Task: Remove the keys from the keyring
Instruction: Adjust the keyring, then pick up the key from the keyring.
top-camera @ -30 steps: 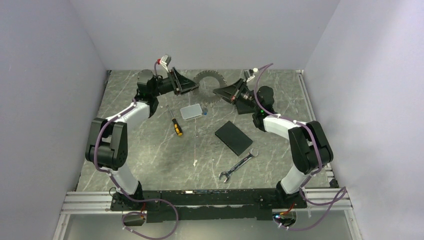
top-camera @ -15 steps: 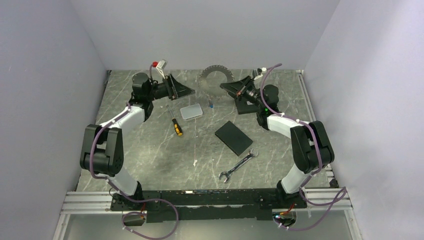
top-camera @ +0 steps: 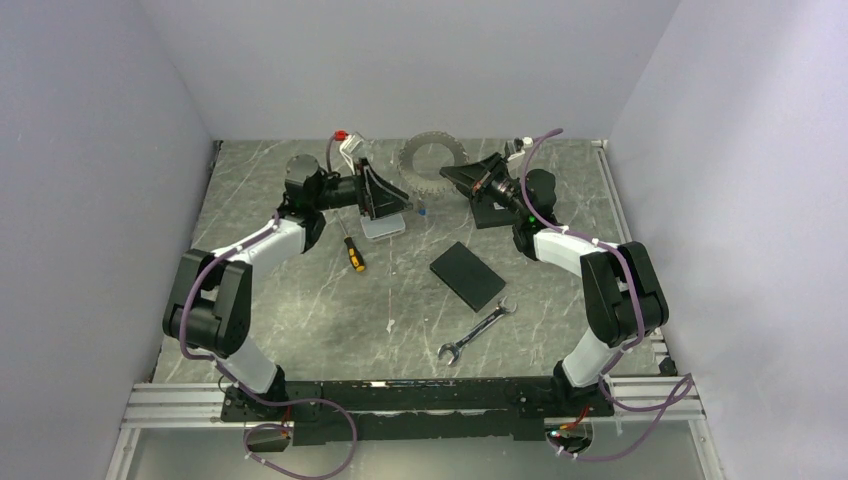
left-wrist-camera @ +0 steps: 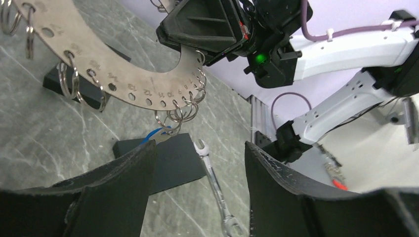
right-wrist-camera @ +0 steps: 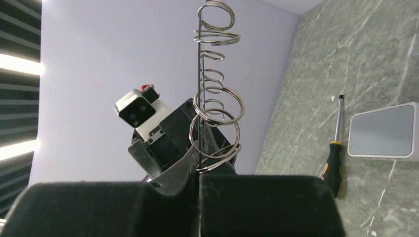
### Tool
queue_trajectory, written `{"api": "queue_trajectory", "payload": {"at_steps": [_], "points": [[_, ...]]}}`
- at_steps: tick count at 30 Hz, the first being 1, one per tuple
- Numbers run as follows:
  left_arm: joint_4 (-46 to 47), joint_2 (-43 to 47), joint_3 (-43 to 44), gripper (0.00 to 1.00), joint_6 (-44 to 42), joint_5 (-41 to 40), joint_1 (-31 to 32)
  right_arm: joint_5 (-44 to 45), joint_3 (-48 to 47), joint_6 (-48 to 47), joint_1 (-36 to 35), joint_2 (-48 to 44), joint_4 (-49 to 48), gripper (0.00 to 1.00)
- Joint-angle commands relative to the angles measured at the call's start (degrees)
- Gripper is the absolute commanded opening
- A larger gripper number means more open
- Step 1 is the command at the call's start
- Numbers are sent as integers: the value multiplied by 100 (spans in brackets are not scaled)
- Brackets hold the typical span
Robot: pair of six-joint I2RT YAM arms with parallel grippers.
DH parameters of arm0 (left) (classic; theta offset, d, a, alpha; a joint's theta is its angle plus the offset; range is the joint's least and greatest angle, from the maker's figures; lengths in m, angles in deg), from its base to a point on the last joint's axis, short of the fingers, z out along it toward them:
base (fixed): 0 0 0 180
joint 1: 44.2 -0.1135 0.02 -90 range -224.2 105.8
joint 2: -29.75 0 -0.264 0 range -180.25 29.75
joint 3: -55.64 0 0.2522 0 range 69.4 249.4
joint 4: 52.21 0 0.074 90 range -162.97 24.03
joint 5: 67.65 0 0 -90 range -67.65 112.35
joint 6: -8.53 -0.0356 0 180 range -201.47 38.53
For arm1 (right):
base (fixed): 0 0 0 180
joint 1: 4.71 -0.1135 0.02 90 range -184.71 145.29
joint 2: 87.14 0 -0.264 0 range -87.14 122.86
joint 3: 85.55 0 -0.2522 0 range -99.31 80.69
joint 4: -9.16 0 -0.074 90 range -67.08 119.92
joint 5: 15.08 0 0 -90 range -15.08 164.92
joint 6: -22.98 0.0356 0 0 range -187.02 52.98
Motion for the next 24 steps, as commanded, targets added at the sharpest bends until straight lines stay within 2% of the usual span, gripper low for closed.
{"api": "queue_trajectory", "payload": {"at_steps": [1,7,12,17,24], "points": [[157,116,45,70,-930,19,94,130,-198,113,2,-280,-303,0],[-276,-20,185,71,-1726,-211,217,126,-173,182,-58,-321,-328,0],[-391,-170,274,71,-2045,-255,332,114,-160,228,-81,-324,-355,0],[-313,-282,291,67,-2093,-175,431,106,-151,286,-107,-307,-391,0],[459,-376,123,59,-1703,-1,449,100,-100,317,-134,-324,-441,0]]}}
